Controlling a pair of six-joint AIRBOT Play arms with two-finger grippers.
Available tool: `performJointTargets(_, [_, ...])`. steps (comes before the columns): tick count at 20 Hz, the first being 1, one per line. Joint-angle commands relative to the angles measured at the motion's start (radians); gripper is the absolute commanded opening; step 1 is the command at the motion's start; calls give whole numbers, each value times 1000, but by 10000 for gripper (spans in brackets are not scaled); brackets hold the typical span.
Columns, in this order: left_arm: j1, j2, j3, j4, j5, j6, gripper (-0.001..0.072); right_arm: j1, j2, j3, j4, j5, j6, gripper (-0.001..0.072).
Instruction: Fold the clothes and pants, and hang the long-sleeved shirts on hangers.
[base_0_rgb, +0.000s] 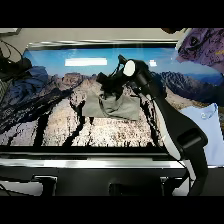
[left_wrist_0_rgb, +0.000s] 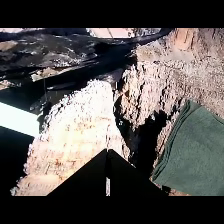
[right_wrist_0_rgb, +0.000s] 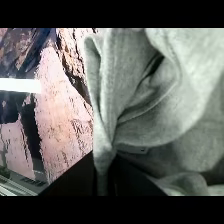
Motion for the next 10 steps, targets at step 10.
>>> performJointTargets(10, [5, -3, -6, 2, -1, 6, 22, 65, -96, 1, 97, -115, -122, 134])
